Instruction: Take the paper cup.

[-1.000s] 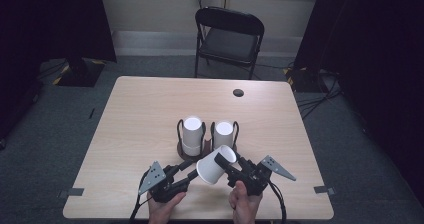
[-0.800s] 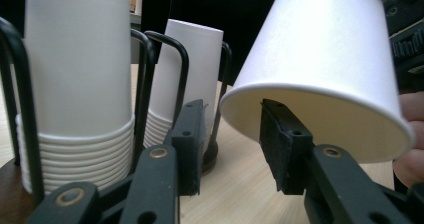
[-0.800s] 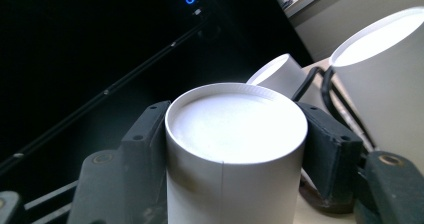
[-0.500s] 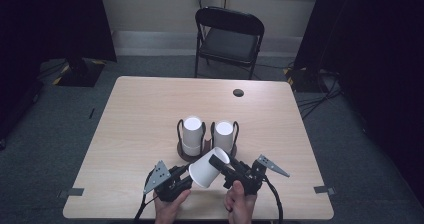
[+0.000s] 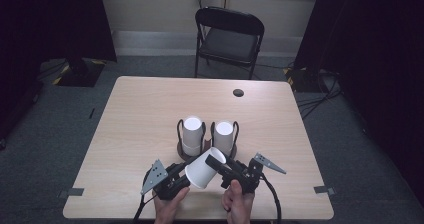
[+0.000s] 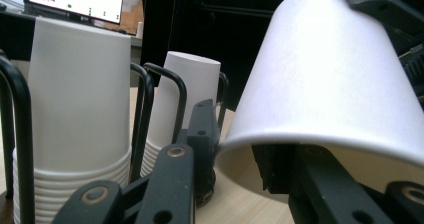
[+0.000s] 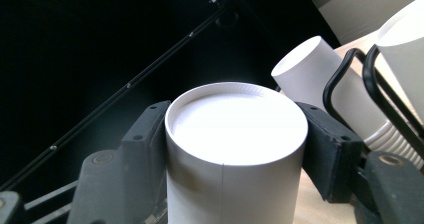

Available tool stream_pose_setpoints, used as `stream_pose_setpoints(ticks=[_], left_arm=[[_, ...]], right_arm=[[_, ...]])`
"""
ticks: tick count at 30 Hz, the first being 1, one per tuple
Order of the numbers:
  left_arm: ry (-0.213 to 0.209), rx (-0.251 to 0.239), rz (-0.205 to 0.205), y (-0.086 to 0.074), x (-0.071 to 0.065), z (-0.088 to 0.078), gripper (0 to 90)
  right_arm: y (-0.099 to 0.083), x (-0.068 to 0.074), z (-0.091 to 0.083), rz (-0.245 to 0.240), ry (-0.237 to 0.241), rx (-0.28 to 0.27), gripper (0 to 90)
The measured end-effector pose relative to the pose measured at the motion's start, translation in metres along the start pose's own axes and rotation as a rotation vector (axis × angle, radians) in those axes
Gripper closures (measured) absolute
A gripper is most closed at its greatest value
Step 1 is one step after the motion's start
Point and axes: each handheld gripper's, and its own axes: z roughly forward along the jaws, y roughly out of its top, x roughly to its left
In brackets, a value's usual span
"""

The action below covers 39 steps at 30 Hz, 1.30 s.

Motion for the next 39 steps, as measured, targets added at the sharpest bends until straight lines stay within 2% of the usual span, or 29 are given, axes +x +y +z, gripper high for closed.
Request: stream_pose_setpoints(ticks=[4,8,11,15,21,25,26,27,29,35,39], left_arm=[[0.003,-0.001,0.013,0.0003,-0.0015,0.001,70.1],[0.004,-0.01,0.007,0.0014,-0.0004,-0.0009,72.4],[0.014,-0.004,0.006,0.0013,0.0018,-0.0026,73.8],[0.02,0.007,0.008,-0.0002,0.0015,-0.0032,75.4],[0.007,0.024,0.008,0.0004,0.0021,-0.0032,79.7],[-0.009,0.04,0.02,-0.0001,0.0003,-0.0038,82.1],[-0.015,0.046,0.022,-0.0001,0.0,-0.0038,82.1],[-0.026,0.052,0.027,-0.0003,-0.0004,-0.0037,83.3],[-0.051,0.063,0.029,-0.0001,-0.0005,-0.0032,84.5],[-0.051,0.094,0.043,0.0012,0.0021,-0.0043,84.4],[-0.047,0.12,0.059,0.0033,0.0057,-0.0074,84.5]], right_arm=[[-0.0009,-0.0002,0.0029,0.005,0.003,0.018,34.9],[0.0004,-0.0009,0.0036,0.006,0.013,0.025,34.8],[0.002,-0.0034,0.006,0.025,0.019,0.056,34.6],[0.0006,-0.0058,0.008,0.035,0.0,0.062,34.2],[0.0004,-0.0057,0.0082,-0.005,-0.039,0.068,31.1],[0.0009,-0.0041,0.0073,-0.057,-0.074,0.05,29.0],[0.0009,-0.0041,0.0073,-0.057,-0.074,0.05,29.0],[0.002,-0.0025,0.0064,-0.088,-0.098,0.046,28.1],[0.0028,-0.0008,0.0059,-0.108,-0.111,0.042,27.1],[0.0049,0.0007,0.0037,-0.163,-0.153,0.039,25.4],[0.0063,0.0008,0.0022,-0.177,-0.157,0.03,24.4]])
